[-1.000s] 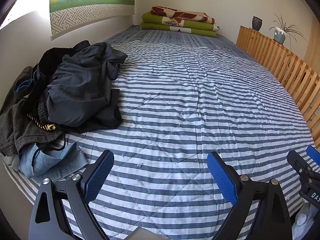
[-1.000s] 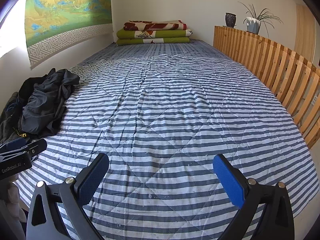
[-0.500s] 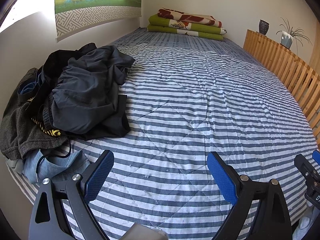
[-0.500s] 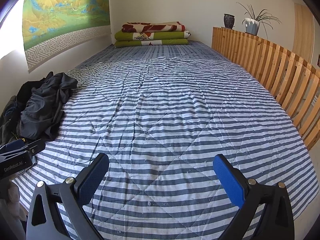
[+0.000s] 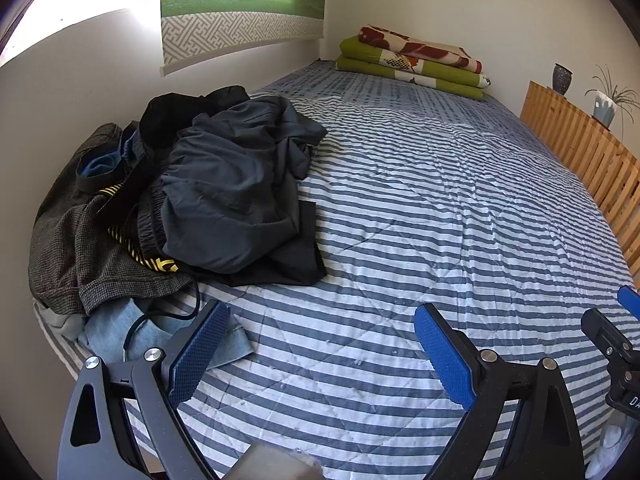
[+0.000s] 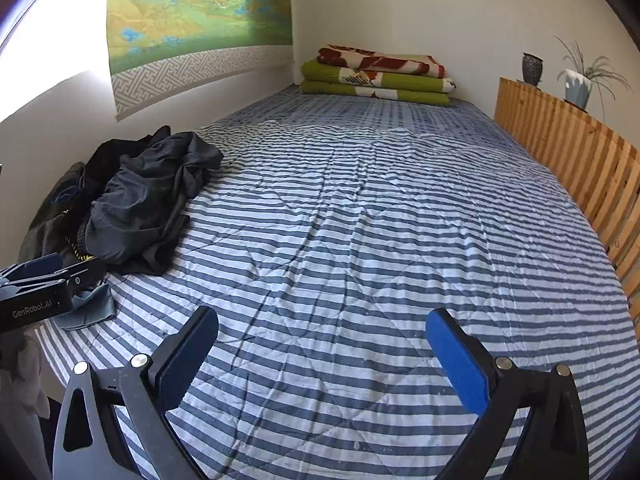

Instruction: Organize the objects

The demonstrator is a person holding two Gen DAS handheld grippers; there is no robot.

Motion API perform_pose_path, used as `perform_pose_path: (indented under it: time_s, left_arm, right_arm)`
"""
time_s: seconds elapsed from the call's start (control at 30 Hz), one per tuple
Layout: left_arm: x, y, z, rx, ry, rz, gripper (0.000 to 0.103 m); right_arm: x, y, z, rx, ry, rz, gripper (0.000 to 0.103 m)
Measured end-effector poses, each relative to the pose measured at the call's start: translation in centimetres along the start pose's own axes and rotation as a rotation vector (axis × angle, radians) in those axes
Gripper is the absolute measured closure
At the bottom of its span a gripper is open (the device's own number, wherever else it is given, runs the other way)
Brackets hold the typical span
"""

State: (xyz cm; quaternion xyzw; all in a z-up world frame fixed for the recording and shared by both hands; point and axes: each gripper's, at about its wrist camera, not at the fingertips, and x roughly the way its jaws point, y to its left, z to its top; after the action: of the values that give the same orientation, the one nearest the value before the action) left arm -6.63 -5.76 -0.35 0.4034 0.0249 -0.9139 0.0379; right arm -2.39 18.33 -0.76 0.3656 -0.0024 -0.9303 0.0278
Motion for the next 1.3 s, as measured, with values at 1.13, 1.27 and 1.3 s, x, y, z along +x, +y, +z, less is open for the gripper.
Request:
perform_pose_path:
  time_s: [1.13,1.27,1.3]
  left_arm:
    - [3.0,24.1,0.8,-0.249,0.006,0.183,0.018]
    - [3.3,26.2,0.4,-0.272,0.000,0.215,0.029]
    - [3.3,26.7,0.3,-0.274,-0.001,0.228,0.030]
  right_arm:
    - [13.8,33.6,16.1,-0.356,0.131,0.357,0.026]
    - [14.3,38.1,17.7,-0.400,0.108,0.414,0.030]
    - [14.2,39.5,18.0,-0.416,0.103,0.440,0.030]
